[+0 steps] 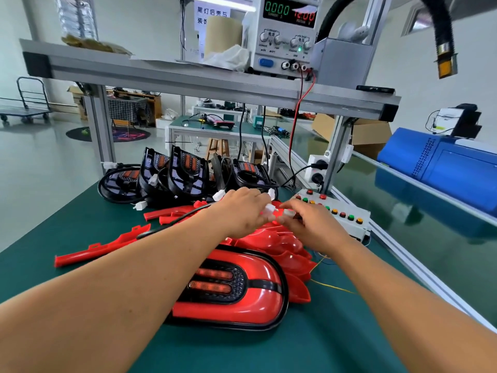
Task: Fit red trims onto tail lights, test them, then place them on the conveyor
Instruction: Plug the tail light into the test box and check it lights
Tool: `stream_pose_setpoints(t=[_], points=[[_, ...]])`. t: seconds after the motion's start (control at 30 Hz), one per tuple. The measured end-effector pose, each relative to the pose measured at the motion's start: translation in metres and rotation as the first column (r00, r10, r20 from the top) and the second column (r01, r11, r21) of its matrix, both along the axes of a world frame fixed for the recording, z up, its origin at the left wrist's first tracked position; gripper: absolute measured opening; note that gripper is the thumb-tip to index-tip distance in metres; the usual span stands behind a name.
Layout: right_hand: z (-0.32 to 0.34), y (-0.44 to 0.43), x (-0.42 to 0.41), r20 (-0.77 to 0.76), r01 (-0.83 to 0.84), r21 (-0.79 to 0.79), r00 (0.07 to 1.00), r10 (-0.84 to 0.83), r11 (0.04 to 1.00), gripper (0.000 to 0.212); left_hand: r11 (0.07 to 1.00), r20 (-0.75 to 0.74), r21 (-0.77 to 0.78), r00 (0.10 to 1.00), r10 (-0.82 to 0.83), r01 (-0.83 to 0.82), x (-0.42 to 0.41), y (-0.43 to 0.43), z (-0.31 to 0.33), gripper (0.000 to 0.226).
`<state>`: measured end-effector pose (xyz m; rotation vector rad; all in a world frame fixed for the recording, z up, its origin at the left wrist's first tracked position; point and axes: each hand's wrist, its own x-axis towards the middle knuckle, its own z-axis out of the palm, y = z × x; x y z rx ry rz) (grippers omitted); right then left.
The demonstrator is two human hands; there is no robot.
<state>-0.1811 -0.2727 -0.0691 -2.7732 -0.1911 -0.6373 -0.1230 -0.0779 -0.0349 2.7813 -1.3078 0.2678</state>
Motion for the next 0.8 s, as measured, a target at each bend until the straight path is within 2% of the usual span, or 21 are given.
stream_pose_setpoints(t=[0.13,0.2,0.27,0.33,0.37,0.43,0.5,0.57,0.6,0.7,0.73,0.8], points=[[0.0,-0.001,-0.004,-0.126,0.071,-0.07,0.989,-0.08,0.995,0.053,0.991,-0.105,-0.129,0.993,-0.06,0.046,-0.002,0.007,0.018,0.006],[0.004,0.001,-0.008,-0.133,0.071,-0.085,0.988,-0.082,0.994,0.052,0.976,-0.112,-0.213,0.991,-0.068,0.043,-0.004,0.013,0.034,0.024],[0.011,0.009,-0.013,-0.123,0.059,-0.04,0.99,-0.063,0.997,0.041,0.954,-0.118,-0.298,0.992,-0.048,0.011,-0.005,0.025,0.048,0.031],[0.015,0.023,-0.021,-0.153,0.055,-0.029,0.987,-0.058,0.998,0.028,0.91,-0.112,-0.414,0.993,-0.036,-0.014,-0.006,0.044,0.059,0.023],[0.015,0.032,-0.025,-0.188,0.046,-0.03,0.981,-0.051,0.998,0.031,0.871,-0.106,-0.491,0.994,-0.028,-0.027,-0.007,0.056,0.063,0.013],[0.012,0.05,-0.035,-0.284,0.007,-0.02,0.959,-0.012,1.0,0.039,0.735,-0.086,-0.675,0.996,0.016,-0.07,-0.009,0.084,0.063,0.006],[0.004,0.063,-0.041,-0.38,-0.029,0.007,0.924,0.029,1.0,0.045,0.529,-0.124,-0.838,0.991,0.058,-0.136,-0.014,0.114,0.052,0.013],[-0.004,0.072,-0.041,-0.456,-0.052,0.022,0.888,0.056,0.998,0.05,0.316,-0.2,-0.926,0.978,0.051,-0.206,-0.026,0.14,0.033,0.011],[-0.007,0.075,-0.041,-0.483,-0.059,0.042,0.873,0.072,0.997,0.052,0.201,-0.254,-0.946,0.967,0.024,-0.254,-0.032,0.151,0.021,0.008],[-0.009,0.08,-0.039,-0.514,-0.071,0.134,0.848,0.131,0.988,0.056,-0.151,-0.369,-0.91,0.92,-0.132,-0.386,-0.049,0.171,-0.024,0.034],[-0.01,0.08,-0.038,-0.512,-0.072,0.164,0.846,0.147,0.984,0.055,-0.223,-0.402,-0.87,0.895,-0.194,-0.439,-0.056,0.175,-0.037,0.04],[-0.011,0.08,-0.037,-0.508,-0.054,0.246,0.844,0.176,0.968,0.053,-0.261,-0.477,-0.797,0.833,-0.28,-0.544,-0.067,0.177,-0.057,0.04]])
